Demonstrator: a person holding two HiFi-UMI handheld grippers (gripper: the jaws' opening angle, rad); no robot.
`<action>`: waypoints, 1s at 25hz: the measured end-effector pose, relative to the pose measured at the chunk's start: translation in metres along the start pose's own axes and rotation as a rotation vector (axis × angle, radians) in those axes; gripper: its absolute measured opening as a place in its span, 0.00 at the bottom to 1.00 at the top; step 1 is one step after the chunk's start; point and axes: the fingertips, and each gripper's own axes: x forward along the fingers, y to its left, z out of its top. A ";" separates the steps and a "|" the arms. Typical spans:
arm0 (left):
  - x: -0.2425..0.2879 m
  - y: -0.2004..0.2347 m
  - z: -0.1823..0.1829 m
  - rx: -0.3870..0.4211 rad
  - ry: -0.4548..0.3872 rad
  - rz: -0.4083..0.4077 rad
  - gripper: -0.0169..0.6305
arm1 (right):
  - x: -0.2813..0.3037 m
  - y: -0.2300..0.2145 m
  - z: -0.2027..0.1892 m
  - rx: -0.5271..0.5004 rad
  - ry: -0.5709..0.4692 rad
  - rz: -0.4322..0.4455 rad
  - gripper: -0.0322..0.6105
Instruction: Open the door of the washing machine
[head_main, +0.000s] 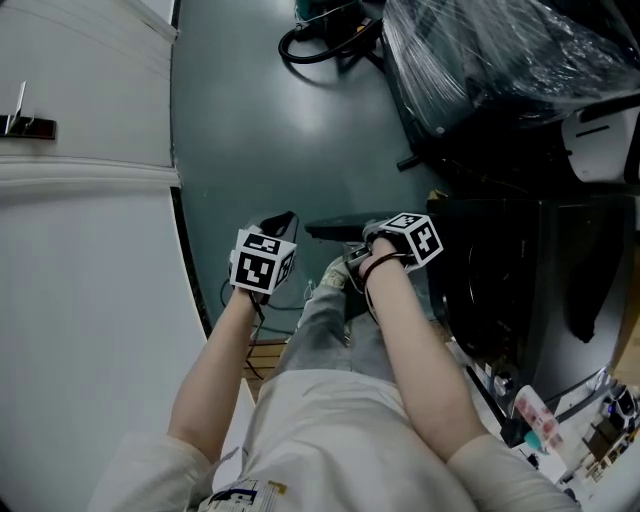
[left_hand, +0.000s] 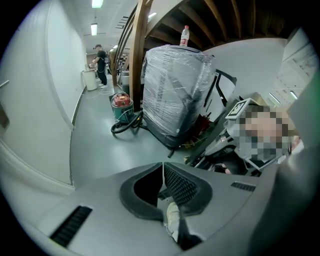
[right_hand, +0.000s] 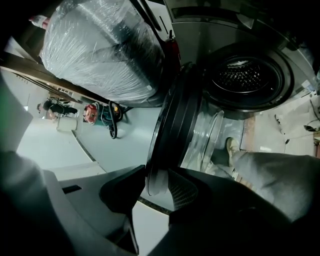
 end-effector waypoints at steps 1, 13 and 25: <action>0.001 0.004 0.005 -0.014 -0.010 0.009 0.07 | 0.001 0.003 0.001 0.010 0.005 0.003 0.31; 0.010 0.021 0.041 0.010 -0.062 0.023 0.07 | 0.013 0.042 0.019 0.119 0.017 0.029 0.31; -0.005 0.038 0.070 -0.055 -0.170 0.081 0.07 | 0.020 0.071 0.038 0.189 0.048 0.147 0.31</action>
